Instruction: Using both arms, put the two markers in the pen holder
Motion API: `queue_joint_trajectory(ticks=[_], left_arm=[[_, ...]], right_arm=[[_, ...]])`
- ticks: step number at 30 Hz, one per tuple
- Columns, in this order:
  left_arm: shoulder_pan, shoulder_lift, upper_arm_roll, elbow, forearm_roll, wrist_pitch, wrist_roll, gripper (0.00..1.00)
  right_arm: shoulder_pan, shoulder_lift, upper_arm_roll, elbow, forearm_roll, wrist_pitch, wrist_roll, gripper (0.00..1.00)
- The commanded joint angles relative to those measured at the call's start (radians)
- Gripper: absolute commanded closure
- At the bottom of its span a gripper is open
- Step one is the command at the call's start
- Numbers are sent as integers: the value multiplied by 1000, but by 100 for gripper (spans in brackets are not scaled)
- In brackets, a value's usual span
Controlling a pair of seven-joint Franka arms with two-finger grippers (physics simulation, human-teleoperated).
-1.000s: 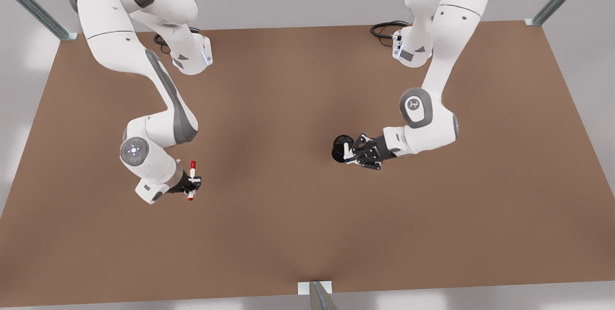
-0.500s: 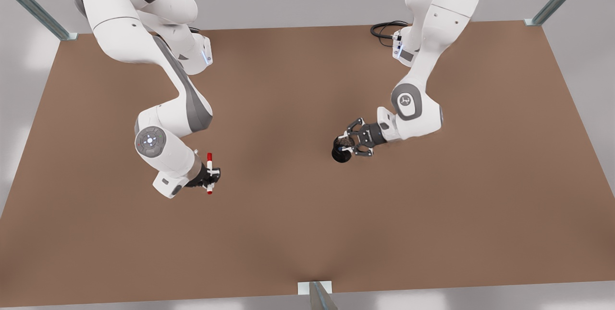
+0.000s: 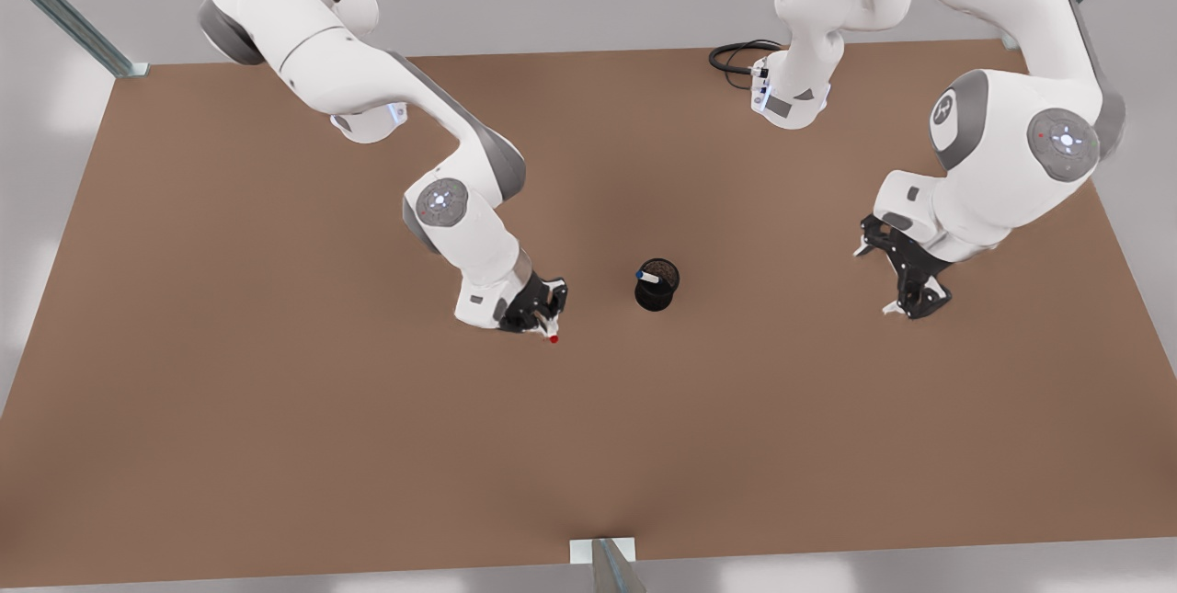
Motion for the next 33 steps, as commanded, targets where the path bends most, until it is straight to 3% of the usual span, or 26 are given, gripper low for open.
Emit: queue_joint_trajectory(ticks=[1, 11, 13, 15, 17, 24, 33], left_arm=[[1, 7, -7, 4, 112, -85, -1645, 0], [-23, 104, -7, 38, 109, -71, -1702, 0], [-22, 121, -7, 38, 109, -69, -1720, 0], [-22, 124, -7, 38, 109, -68, -1723, 0], [-22, 130, -7, 38, 111, -66, -1722, 0], [-16, 128, -4, 38, 109, -56, -1722, 0], [-14, 128, -4, 38, 103, -56, -1723, 0]], right_arm=[[38, 16, 0, 21, -14, 310, 174, 78], [197, 39, -17, 30, -146, 504, 184, 78], [243, 68, -48, 28, -189, 546, 185, 78], [346, 68, -138, 30, -187, 547, 187, 78], [389, 73, -158, 30, -189, 547, 187, 78], [398, 131, -179, 16, -342, 615, 187, 78], [409, 206, -225, 62, -385, 682, 187, 78]])
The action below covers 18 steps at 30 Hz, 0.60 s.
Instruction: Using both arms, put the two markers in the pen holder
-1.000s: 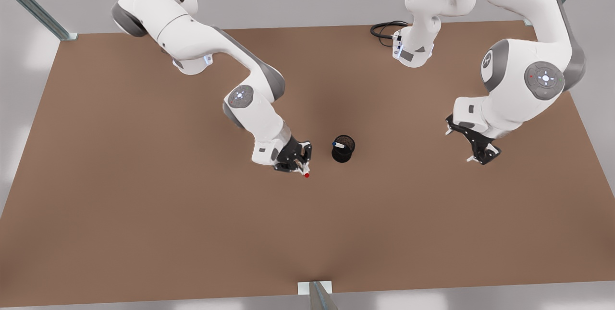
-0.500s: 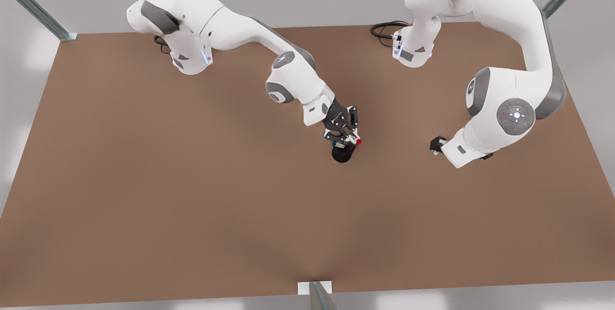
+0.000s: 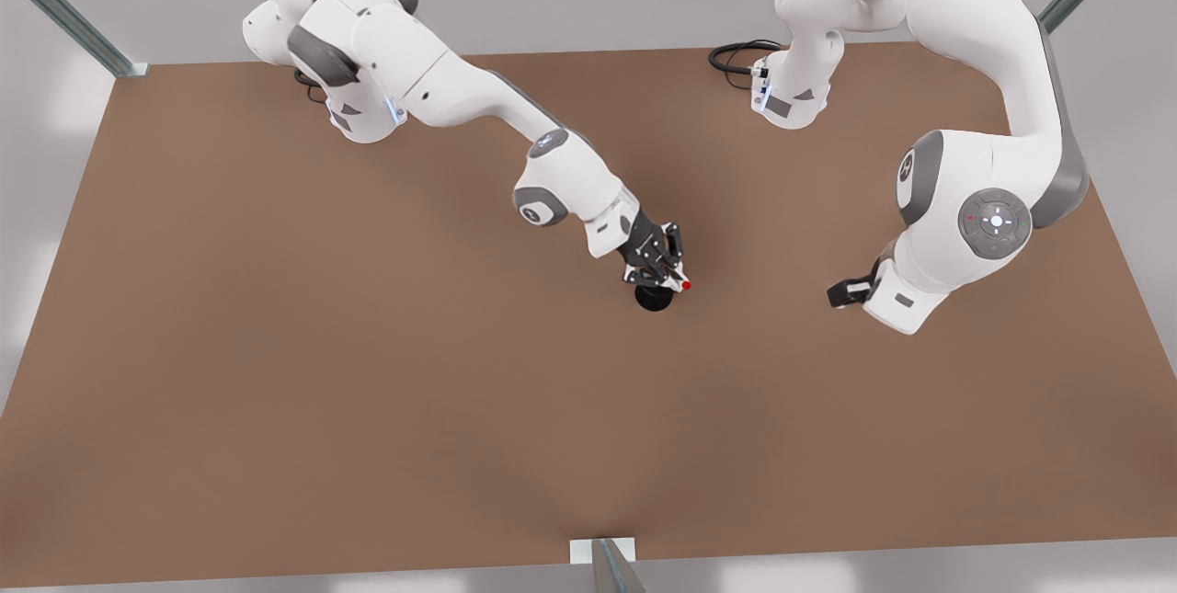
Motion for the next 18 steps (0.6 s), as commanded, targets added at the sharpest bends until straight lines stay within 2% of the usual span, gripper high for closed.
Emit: queue_joint_trajectory(ticks=[1, 11, 14, 15, 16, 18], left_arm=[[0, -1, 0, 0, 0, 0, -281, 0], [2, 2, 1, -3, 0, 11, -273, 0], [2, 6, 1, -4, -2, 22, -273, 0], [2, 6, 1, -4, 0, 22, -273, 0], [2, 6, 1, -4, -2, 22, -273, 0], [3, 5, 1, -4, -2, 20, -273, 0]], right_arm=[[28, 17, -25, 26, -8, 26, 31, 78], [52, 38, -56, -22, -31, 85, 31, 77], [68, 35, -68, -63, -33, 100, 31, 73], [89, 29, -94, -89, -33, 127, 31, 28], [91, 28, -95, -92, -35, 129, 30, 0], [88, 25, -97, -91, -53, 129, 28, 0]])
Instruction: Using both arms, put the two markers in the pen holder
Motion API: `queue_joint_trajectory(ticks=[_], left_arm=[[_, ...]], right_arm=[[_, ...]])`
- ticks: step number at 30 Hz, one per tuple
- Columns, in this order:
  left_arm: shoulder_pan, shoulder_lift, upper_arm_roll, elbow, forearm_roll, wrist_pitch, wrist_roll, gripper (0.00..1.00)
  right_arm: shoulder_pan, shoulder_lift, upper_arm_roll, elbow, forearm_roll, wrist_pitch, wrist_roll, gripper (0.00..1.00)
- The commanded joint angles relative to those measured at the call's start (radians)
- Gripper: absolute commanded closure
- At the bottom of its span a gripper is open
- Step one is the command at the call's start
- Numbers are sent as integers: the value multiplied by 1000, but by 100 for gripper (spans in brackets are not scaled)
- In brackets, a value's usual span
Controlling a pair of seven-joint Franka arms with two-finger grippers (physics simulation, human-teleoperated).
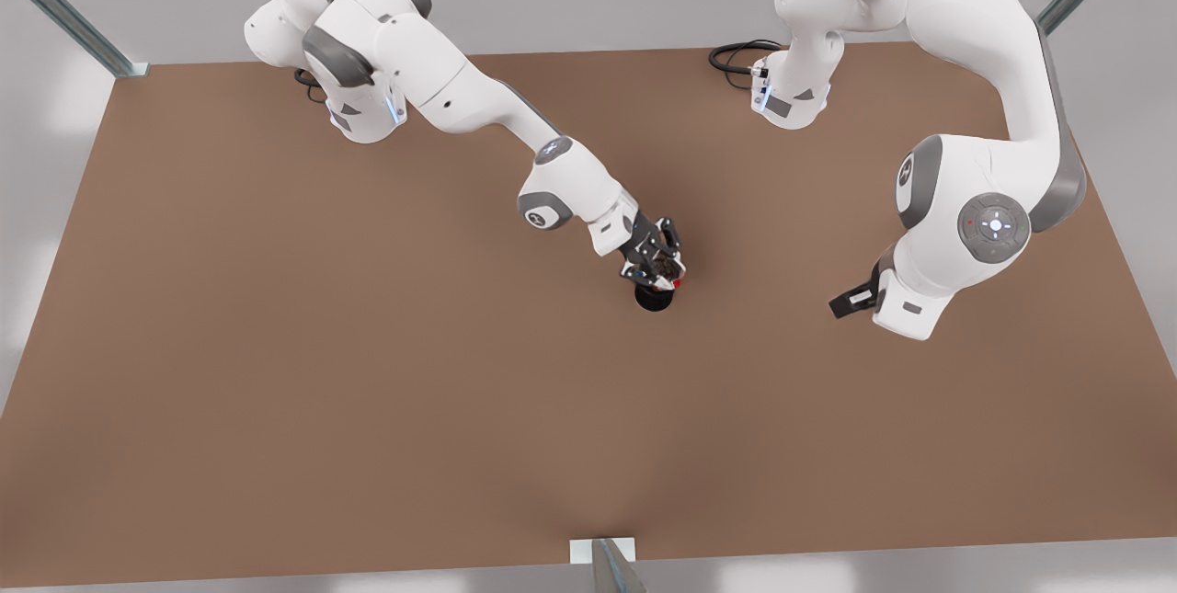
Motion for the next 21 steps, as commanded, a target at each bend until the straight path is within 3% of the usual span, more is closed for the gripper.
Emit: queue_joint_trajectory(ticks=[1, 3, 5, 7, 8, 11, 13, 14, 15, 17, 19, 21], left_arm=[[1, -2, 0, 0, 0, 3, -99, 0], [-1, -2, 0, -1, 0, 3, -99, 0], [-1, -3, -2, 0, -3, 2, -96, 0], [-1, -5, -2, 2, -35, 2, 23, 0], [-1, -9, -2, 2, -35, -9, 200, 0], [-2, -14, 1, 4, -65, -9, 232, 0], [-4, -14, 1, 5, -62, -8, 232, 0], [-4, -11, 0, 7, -61, -6, 238, 0], [-7, -6, 0, 7, -61, -3, 284, 0], [-2, -5, 1, 7, -62, -9, 405, 0], [-2, -5, 1, 7, -62, -9, 407, 0], [-2, 1, 1, 7, -62, -9, 408, 0]], right_arm=[[-6, -5, -2, -2, -28, 27, 5, 0], [-38, -46, 0, 8, -29, -42, -4, 0], [-57, -75, 23, 178, 13, -441, 5, 0], [-72, -94, -33, 509, 129, -1052, 14, 0], [-135, -153, -30, 531, 158, -1174, 13, 0], [-351, -357, -34, 509, 370, -1596, 0, 0], [-569, -591, 9, 255, 432, -1654, -165, 0], [-623, -614, -5, 209, 446, -1668, -253, 0], [-620, -620, -94, 198, 483, -1731, -272, 0], [-623, -624, -177, 192, 517, -1795, -377, 0], [-621, -638, -169, 164, 515, -1782, -377, 0], [-661, -672, -79, 127, 511, -1717, -377, 0]])
